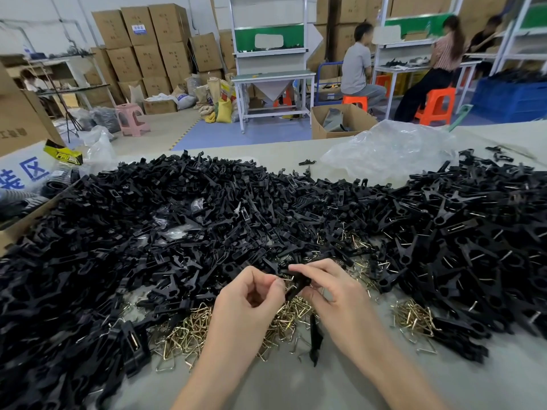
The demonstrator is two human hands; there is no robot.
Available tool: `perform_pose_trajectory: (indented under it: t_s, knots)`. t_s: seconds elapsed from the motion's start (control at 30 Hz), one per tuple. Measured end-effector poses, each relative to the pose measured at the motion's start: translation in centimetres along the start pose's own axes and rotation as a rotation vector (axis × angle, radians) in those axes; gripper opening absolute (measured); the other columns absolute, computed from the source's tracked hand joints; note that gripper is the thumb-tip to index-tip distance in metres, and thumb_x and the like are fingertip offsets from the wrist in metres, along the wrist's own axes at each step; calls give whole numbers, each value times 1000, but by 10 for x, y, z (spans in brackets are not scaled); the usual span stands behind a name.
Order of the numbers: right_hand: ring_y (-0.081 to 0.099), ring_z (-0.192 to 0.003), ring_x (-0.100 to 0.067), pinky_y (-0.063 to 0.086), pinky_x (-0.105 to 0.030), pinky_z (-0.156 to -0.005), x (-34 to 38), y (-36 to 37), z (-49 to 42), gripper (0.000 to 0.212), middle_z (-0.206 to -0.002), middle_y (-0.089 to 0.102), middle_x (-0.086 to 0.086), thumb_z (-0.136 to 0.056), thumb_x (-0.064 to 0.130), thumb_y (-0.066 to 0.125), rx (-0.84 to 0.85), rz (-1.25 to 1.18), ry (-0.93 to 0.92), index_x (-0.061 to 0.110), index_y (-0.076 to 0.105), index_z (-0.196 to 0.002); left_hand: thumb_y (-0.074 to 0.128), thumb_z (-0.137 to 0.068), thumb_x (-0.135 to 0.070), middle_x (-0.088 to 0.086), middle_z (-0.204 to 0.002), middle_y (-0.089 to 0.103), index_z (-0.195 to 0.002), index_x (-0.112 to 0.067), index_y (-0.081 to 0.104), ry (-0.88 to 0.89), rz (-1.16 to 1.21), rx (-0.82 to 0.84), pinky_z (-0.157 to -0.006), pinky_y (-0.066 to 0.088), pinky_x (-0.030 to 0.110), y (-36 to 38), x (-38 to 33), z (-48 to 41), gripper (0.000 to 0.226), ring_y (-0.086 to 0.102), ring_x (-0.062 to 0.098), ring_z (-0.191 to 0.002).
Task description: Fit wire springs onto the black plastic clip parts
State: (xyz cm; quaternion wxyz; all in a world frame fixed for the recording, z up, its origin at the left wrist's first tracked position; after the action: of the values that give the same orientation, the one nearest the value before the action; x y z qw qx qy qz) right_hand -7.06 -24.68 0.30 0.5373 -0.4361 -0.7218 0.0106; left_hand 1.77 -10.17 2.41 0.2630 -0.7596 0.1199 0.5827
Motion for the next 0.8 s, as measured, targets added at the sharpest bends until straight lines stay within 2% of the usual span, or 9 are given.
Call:
perform_pose_trajectory:
  t_s: [0.3,0.5,0.67,0.8]
  knots:
    - [60,-107,-2,41,-10,-90,4,-1,2,46,-112,59,24,-92,6,70,36,75,-46,36,68,-128,69,-90,-27,-3,-64,61,-76,-33,63,8,-66,35,-54,39,16,-2,-1,0,16,48,5,-57]
    - [61,-100,-9,42,-11,-87,10,0,3,43,-110,63,11,-90,6,72,27,213,-134,26,70,-128,68,-89,-29,-15,-57,55,-76,-32,61,19,-102,15,-50,34,13,0,1,4,15,41,1,-51]
    - [58,-100,-1,40,-7,-87,9,-1,4,44,-108,58,20,-92,8,71,31,198,-128,30,68,-130,70,-88,-30,-11,-61,59,-76,-29,64,10,-29,69,-54,38,14,0,-2,1,13,47,3,-56]
    - [58,-110,-4,43,-14,-93,13,1,4,43,-113,59,25,-93,15,70,48,92,-134,39,66,-129,76,-83,-40,2,-66,64,-75,-27,63,-41,97,171,-59,48,20,-2,-6,-1,21,58,10,-60]
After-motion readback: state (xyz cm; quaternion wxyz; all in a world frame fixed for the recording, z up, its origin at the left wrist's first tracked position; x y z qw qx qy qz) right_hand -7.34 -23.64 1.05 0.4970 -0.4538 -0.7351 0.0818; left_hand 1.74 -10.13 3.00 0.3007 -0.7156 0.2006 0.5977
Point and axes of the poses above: each hand's wrist, its own z-axis away from the middle knuckle, its own y-axis out of the palm, x = y × z, the point moved 4 cm from there along -z, towards the middle knuckle
